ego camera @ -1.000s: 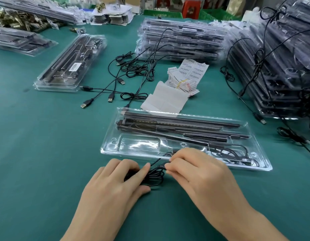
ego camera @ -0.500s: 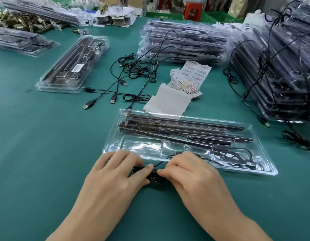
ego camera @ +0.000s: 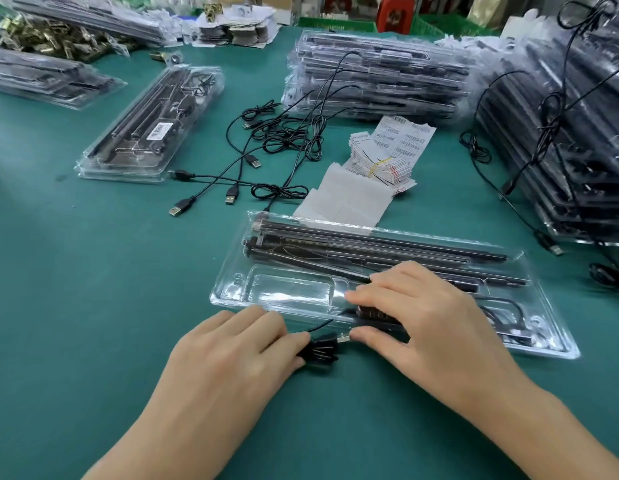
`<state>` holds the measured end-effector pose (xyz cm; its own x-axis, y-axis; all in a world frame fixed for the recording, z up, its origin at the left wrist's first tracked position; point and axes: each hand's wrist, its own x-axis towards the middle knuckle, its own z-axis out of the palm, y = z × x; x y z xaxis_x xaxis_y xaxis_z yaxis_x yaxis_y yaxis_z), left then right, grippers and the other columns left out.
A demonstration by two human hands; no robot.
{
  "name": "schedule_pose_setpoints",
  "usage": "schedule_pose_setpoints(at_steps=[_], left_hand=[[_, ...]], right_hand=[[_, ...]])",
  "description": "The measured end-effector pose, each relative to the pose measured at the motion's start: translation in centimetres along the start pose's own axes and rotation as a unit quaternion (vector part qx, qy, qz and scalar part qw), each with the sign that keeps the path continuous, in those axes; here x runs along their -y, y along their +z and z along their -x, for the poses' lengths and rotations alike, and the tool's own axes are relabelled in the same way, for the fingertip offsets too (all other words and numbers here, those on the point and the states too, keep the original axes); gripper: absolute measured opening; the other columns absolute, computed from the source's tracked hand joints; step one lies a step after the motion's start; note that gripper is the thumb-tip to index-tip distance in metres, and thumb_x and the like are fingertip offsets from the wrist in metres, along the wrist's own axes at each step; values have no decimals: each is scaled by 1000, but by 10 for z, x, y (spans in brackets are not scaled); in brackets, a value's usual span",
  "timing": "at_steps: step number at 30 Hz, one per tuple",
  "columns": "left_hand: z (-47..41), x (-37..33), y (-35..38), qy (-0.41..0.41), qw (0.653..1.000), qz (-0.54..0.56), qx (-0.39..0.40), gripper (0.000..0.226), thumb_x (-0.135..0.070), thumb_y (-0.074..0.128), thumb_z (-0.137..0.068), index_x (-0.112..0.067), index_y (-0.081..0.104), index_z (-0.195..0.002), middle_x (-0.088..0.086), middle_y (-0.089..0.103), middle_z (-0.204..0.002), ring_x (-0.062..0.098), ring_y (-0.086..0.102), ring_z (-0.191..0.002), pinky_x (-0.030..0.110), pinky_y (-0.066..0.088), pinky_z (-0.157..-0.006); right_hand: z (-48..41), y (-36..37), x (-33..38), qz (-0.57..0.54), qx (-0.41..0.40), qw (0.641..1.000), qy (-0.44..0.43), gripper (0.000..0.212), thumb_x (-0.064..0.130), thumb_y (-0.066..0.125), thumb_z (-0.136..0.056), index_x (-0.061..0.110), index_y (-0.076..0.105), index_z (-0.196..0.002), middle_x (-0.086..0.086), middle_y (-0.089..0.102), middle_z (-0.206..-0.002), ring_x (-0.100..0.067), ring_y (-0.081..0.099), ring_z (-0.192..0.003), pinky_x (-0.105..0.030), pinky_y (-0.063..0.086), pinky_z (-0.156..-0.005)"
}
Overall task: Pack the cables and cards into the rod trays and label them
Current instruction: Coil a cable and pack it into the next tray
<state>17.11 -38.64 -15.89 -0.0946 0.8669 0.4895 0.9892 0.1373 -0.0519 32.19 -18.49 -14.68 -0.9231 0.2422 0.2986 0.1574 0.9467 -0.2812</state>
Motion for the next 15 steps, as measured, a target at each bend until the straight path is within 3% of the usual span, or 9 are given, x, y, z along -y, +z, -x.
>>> schedule_pose_setpoints(at_steps=[3, 9, 13, 15], left_hand=[[-1, -1, 1, -2, 1000, -6, 7, 23, -29, 57, -95, -24, 79, -88, -7, 61, -75, 18, 60, -64, 33, 53, -56], [-2, 1, 0, 2, 1000, -6, 17, 22, -28, 58, -96, -24, 79, -91, -7, 66, -83, 19, 66, -75, 33, 45, -74], [2, -2, -1, -9, 1000, 17, 6, 11, -22, 71, -89, -24, 81, -93, -9, 73, -92, 16, 71, -80, 30, 56, -60], [2, 0, -3, 1, 1000, 18, 9, 11, -22, 73, -87, -24, 81, -93, -12, 75, -94, 14, 72, -82, 29, 56, -60]], right_hand=[[2, 2, -1, 14, -27, 999, -21, 25, 41, 74, -85, 25, 77, -104, 16, 70, -95, -12, 61, -95, -25, 53, -75], [-2, 3, -5, -34, -43, 998, -15, 14, 40, 74, -87, 26, 74, -88, 19, 66, -85, -10, 57, -88, -29, 53, -65], [-1, 8, -6, -33, -45, 998, -29, 12, 30, 71, -94, 23, 70, -84, 15, 63, -82, -14, 56, -85, -31, 51, -65], [0, 12, -5, -29, -56, 997, -34, 13, 27, 68, -97, 21, 69, -85, 12, 63, -83, -17, 59, -83, -33, 52, -66]])
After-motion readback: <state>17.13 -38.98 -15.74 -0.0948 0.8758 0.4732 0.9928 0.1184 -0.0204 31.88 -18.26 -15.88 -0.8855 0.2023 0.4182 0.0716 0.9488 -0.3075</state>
